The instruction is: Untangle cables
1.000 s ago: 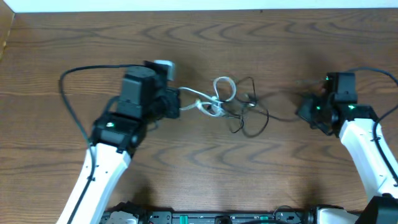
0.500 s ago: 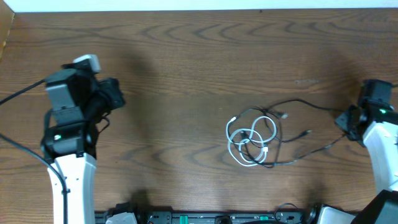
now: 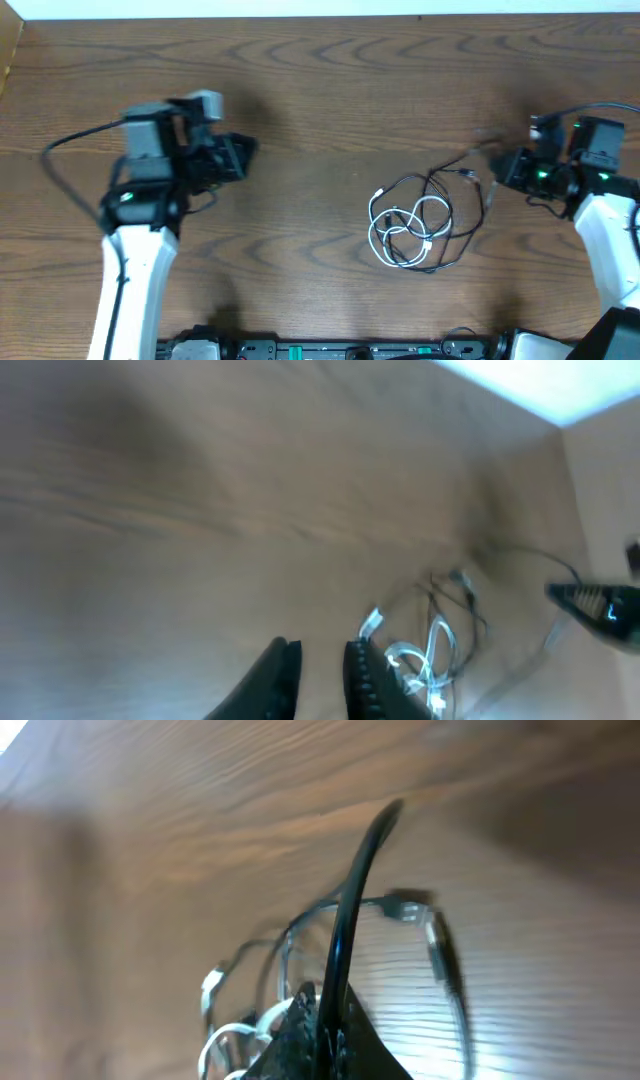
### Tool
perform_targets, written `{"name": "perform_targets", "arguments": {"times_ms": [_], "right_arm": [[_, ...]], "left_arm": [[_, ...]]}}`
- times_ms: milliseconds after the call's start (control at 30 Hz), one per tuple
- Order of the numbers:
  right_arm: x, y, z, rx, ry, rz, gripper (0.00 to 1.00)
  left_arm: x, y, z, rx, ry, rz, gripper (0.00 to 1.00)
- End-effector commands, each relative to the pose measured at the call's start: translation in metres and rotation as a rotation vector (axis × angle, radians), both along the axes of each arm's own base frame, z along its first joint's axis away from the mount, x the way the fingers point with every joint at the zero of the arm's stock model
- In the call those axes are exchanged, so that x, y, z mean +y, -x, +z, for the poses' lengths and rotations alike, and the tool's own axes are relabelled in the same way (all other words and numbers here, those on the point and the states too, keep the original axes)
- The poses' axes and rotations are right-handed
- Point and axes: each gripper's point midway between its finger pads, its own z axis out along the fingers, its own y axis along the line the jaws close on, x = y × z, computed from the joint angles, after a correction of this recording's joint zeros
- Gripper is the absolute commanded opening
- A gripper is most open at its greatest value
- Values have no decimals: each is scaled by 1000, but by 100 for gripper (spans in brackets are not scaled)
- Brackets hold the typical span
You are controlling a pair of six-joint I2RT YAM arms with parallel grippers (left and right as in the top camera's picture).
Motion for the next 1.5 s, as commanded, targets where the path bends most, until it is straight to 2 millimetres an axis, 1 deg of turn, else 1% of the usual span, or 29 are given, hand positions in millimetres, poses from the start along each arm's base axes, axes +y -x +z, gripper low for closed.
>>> {"name": "perform_targets", "arguments": {"times_ms": [0, 67, 167, 300, 467, 600, 767, 900, 1033, 1133, 1233, 1267, 1300, 1367, 1400, 1467], "right_arm": [[26, 2, 9, -47, -7, 116, 1], [25, 3, 3, -27, 39, 110, 1], [20, 7, -5, 10, 94, 96, 1], [15, 12, -11, 46, 127, 80, 1], [14, 14, -12, 57, 132, 77, 1], [14, 14, -12, 58, 132, 78, 1], [14, 15, -12, 59, 132, 78, 1], [14, 15, -12, 59, 132, 78, 1], [15, 16, -13, 63, 131, 78, 1], [15, 16, -13, 66, 131, 78, 1], [15, 16, -13, 66, 131, 78, 1], [15, 16, -13, 66, 131, 78, 1], [15, 16, -13, 66, 131, 78, 1], [15, 16, -13, 66, 131, 78, 1], [14, 16, -13, 67, 131, 78, 1], [14, 17, -13, 69, 131, 78, 1]], "left_arm": [[-46, 11, -24, 80, 9, -161, 39], [-67, 17, -39, 130, 2, -228, 45], [-93, 26, -62, 193, -17, -315, 52], [-123, 41, -96, 294, -44, -413, 53], [-145, 57, -145, 393, -150, -479, 53], [-166, 67, -169, 416, -184, -543, 54], [-184, 68, -191, 388, -229, -581, 54], [-198, 65, -197, 346, -223, -611, 54], [-200, 64, -209, 334, -273, -607, 54], [-204, 72, -219, 356, -290, -628, 54], [-207, 78, -225, 368, -298, -644, 54], [-209, 81, -226, 371, -300, -652, 47], [-210, 82, -226, 371, -301, -655, 38], [-211, 83, -225, 370, -293, -662, 15], [-212, 84, -224, 372, -289, -664, 8], [-211, 83, -220, 368, -288, -660, 8]]}}
